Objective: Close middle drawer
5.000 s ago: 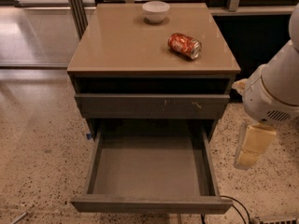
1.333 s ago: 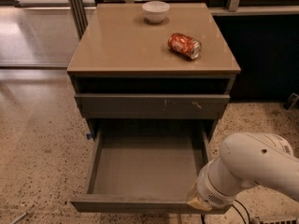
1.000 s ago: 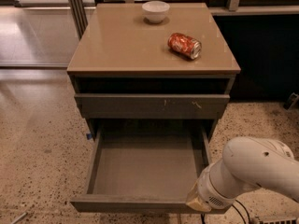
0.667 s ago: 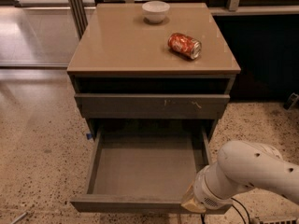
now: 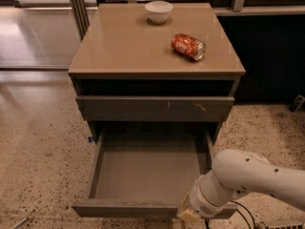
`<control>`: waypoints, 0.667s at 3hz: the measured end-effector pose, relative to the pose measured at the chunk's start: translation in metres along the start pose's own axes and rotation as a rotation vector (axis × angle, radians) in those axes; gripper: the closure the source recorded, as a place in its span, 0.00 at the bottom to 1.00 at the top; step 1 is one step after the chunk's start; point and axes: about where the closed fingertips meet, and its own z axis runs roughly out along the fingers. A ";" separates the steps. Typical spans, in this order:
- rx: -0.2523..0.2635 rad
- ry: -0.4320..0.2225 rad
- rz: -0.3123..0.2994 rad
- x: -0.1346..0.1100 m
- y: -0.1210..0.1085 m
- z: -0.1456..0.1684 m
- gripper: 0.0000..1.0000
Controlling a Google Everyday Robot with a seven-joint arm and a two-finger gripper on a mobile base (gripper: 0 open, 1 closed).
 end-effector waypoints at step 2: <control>0.019 -0.001 -0.017 0.003 0.006 0.017 1.00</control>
Offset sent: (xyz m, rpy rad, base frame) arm -0.0098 0.0045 -0.0181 -0.0426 -0.0850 -0.0152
